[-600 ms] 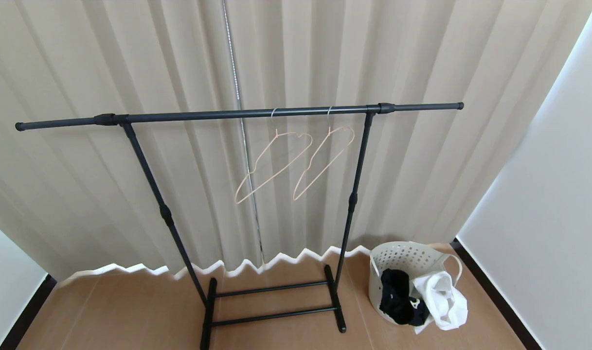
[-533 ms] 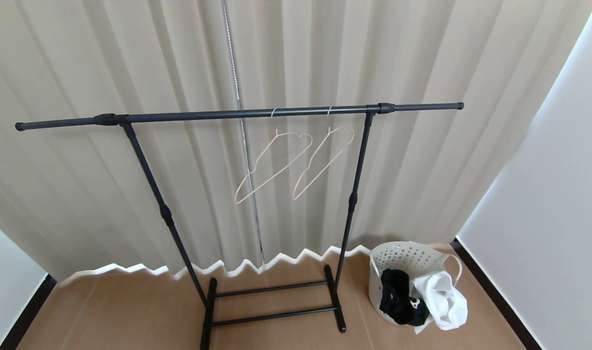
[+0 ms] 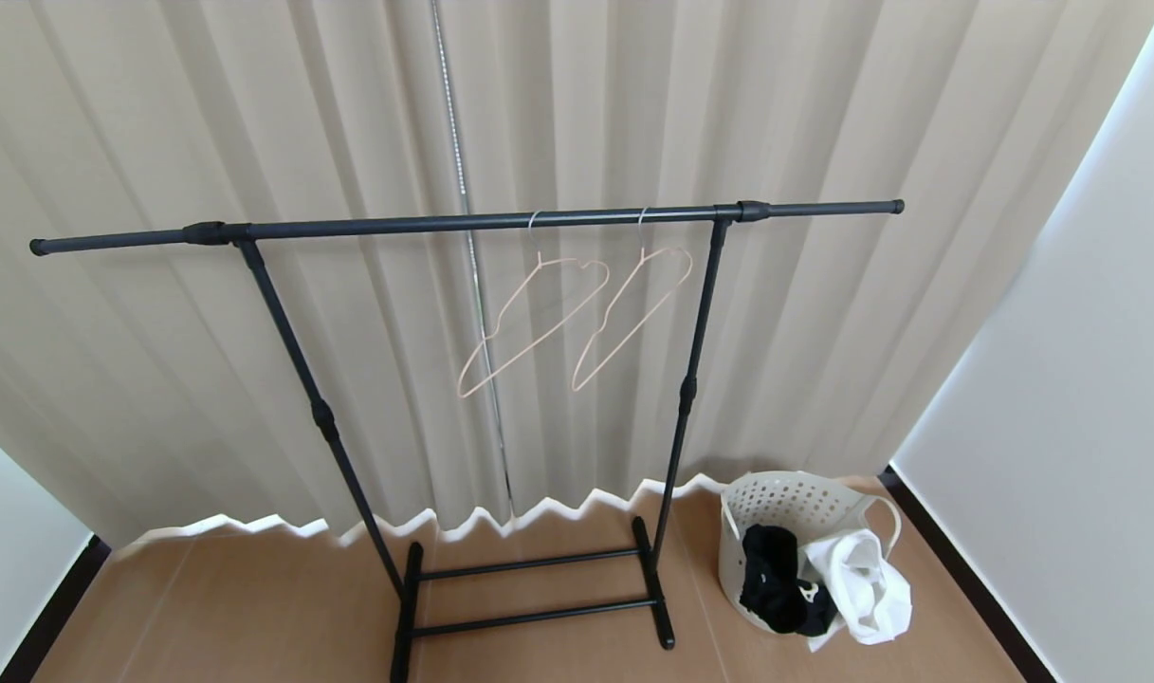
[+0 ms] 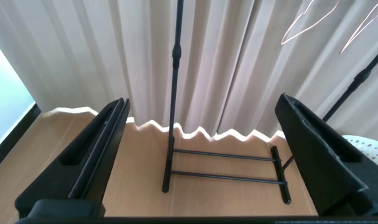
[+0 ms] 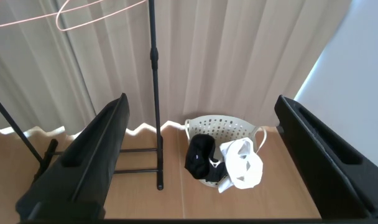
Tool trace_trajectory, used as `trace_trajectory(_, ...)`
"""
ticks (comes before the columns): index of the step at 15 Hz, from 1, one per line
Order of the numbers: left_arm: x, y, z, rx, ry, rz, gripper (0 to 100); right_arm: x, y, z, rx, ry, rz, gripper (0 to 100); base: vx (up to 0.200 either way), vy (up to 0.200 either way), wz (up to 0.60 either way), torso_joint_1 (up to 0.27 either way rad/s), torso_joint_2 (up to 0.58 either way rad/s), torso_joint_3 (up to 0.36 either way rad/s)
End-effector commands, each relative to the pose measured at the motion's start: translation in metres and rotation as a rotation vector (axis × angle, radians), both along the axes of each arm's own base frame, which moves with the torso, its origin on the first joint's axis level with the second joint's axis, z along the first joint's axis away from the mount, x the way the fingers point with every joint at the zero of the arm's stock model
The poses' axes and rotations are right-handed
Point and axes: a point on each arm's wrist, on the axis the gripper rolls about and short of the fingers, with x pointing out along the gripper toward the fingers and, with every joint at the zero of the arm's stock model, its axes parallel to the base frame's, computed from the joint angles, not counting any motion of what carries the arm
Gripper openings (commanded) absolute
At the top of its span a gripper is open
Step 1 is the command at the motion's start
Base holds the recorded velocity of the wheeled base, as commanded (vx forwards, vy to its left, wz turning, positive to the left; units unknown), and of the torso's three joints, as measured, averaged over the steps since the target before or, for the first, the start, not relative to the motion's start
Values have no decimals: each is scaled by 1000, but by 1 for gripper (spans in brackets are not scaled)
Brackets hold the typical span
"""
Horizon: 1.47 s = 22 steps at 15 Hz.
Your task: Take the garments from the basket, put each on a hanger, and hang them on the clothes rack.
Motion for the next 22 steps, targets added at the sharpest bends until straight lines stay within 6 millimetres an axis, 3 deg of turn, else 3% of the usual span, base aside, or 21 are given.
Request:
trace_trajectory(1,0,0,0,0,-1,1,100,0,0,0,7,-1,1,100,0,0,0,0,0,0)
trace_trajectory(10,0,0,0,-2,-1,-7,100,0,0,0,12,0,1,100,0,0,0,-5,6,6)
trace_trajectory(22,0,0,1,-3,-3,-7,100,0,0,0,15,0,1,100,0,0,0,-96,221,121)
